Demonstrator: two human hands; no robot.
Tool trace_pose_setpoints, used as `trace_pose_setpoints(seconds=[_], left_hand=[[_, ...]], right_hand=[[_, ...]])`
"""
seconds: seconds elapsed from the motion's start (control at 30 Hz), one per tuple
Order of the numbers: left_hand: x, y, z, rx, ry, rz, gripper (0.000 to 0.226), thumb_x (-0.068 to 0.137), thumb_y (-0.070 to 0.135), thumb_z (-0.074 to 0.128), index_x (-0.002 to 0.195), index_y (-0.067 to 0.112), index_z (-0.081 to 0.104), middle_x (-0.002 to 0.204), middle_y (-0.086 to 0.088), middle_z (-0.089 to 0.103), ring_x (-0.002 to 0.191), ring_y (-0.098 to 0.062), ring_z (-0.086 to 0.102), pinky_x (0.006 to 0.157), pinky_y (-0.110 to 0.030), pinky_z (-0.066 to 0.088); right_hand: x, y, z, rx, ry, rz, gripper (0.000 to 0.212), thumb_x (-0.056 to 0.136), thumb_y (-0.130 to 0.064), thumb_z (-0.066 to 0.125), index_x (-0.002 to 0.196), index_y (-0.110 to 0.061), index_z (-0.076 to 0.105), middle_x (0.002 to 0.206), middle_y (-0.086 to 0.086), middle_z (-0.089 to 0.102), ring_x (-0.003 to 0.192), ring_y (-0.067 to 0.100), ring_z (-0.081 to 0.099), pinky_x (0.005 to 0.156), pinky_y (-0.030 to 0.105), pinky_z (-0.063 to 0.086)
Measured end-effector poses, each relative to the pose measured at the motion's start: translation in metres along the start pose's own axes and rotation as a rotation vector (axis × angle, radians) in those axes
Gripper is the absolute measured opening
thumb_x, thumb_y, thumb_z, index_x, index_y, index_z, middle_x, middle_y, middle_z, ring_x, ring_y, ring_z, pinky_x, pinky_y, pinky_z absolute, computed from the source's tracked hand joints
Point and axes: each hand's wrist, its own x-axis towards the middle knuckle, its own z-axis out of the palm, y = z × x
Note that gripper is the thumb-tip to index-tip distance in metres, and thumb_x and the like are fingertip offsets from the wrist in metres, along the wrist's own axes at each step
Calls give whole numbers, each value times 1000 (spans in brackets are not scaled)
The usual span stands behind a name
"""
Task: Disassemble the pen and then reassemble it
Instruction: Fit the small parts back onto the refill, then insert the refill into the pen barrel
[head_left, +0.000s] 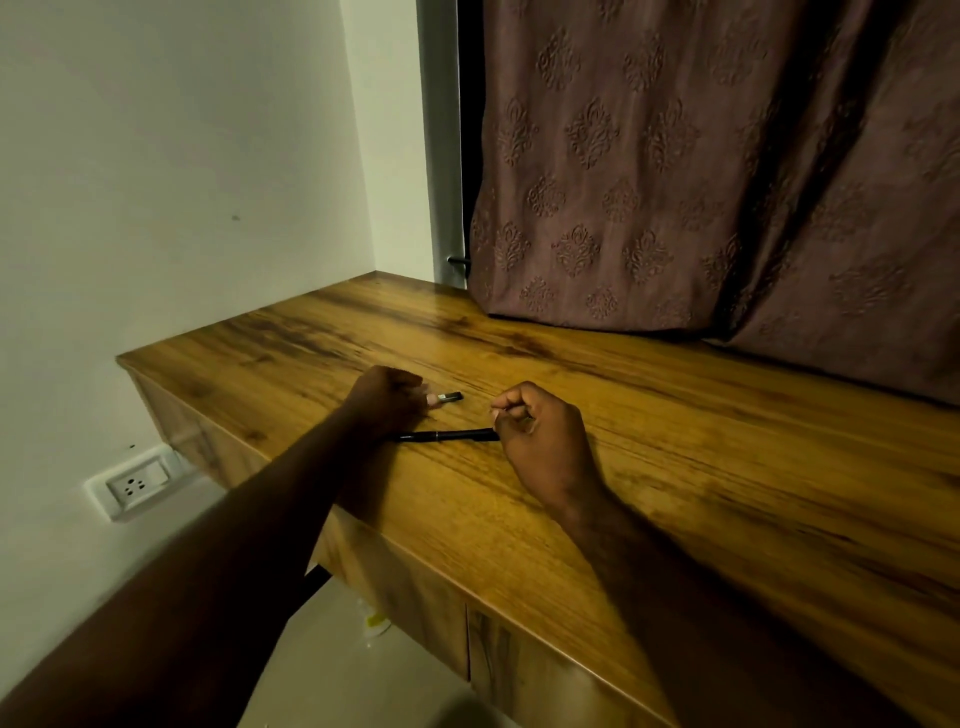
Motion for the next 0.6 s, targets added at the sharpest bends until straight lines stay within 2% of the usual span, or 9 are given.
trace_pose_setpoints(seconds=[0.1,0.2,0.27,0.3,0.37,0.4,0.43,0.53,0.6], left_hand=[[-19,-3,-4,-223,277,2,24,90,25,62,76,7,71,64,-4,62,57,-9,53,58,-27,43],[-39,5,-5,-306,467,-47,24,92,19,55,75,8,69,64,-6,59,55,-10,49,53,-20,41],[-51,12,-4,-281,504,-34,23,89,16,55,71,7,66,63,-7,58,56,-11,49,56,-25,42],[-58,16,-2,-237,494,9,21,88,15,57,69,7,64,63,-7,58,57,-12,50,58,-27,42],[-72,25,6,-73,399,170,11,84,15,62,73,13,63,70,-5,61,65,-12,54,62,-28,43],[-78,28,11,34,331,266,4,81,18,64,78,16,63,78,-3,63,73,-14,55,66,-29,44],[-84,32,17,154,268,346,10,78,24,65,85,18,64,87,-2,64,83,-16,55,72,-31,45],[-85,36,30,455,122,429,44,76,45,58,111,18,62,113,-2,60,104,-20,50,88,-38,41],[-81,35,33,512,94,403,52,77,48,52,118,18,60,121,-4,57,111,-22,48,93,-39,39]], right_hand=[[3,0,-5,112,87,60,7,88,-16,63,87,-22,65,76,-7,66,71,9,62,65,28,51],[11,5,-21,186,289,90,19,92,-22,60,73,-25,58,69,-7,61,64,9,57,62,24,46],[16,11,-36,139,428,117,32,94,-29,58,63,-23,49,57,-6,49,53,8,43,51,20,37],[18,14,-44,100,472,141,37,94,-32,56,61,-19,47,55,-6,45,50,9,39,48,22,34],[22,23,-53,9,518,192,38,95,-35,54,64,-13,49,57,-2,49,53,16,44,52,27,36],[23,26,-54,-40,504,224,34,94,-34,55,68,-11,53,63,2,57,59,20,52,57,30,40],[25,31,-53,-99,458,252,27,92,-31,56,73,-12,58,71,4,64,67,24,58,62,31,45],[25,37,-45,-295,185,261,4,81,-25,64,82,-21,66,88,0,70,84,21,65,76,35,54],[24,37,-41,-416,26,248,14,76,-28,68,87,-20,69,98,2,67,92,22,65,82,38,54]])
